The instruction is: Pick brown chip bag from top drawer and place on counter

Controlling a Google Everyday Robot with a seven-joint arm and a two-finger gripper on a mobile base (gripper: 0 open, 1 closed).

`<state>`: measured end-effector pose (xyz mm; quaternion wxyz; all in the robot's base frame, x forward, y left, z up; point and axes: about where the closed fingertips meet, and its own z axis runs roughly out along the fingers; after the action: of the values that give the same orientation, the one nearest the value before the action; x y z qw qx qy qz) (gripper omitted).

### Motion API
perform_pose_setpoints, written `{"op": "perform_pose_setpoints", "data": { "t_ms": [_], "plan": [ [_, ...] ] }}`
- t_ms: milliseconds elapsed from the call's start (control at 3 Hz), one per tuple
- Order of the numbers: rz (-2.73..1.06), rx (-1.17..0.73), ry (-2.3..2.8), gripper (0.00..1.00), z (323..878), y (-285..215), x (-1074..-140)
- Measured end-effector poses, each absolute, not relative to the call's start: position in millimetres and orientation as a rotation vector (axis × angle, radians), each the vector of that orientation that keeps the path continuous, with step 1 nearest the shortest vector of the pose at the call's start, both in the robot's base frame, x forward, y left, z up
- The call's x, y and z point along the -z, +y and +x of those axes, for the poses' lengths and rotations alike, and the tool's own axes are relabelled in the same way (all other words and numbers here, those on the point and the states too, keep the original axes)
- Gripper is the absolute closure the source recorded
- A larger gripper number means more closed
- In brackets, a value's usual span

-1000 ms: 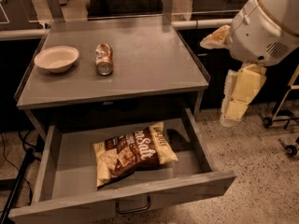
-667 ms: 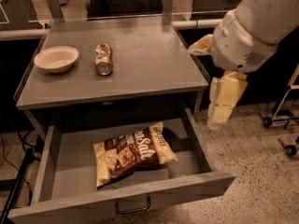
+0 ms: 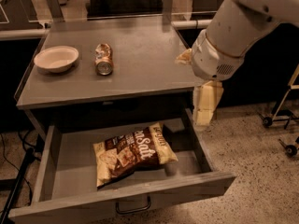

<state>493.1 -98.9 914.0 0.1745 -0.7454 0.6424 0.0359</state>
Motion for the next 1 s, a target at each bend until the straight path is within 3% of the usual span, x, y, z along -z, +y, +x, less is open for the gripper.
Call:
{"op": "perform_pose_setpoints", "data": {
  "t_ms": [667,1000],
  "plan": [
    [-2.179,-0.164,1.798,0.00,500.6,-53.7,-863.7],
    [-2.179,-0.164,1.798,0.00,500.6,-53.6,-863.5]
  ]
}}
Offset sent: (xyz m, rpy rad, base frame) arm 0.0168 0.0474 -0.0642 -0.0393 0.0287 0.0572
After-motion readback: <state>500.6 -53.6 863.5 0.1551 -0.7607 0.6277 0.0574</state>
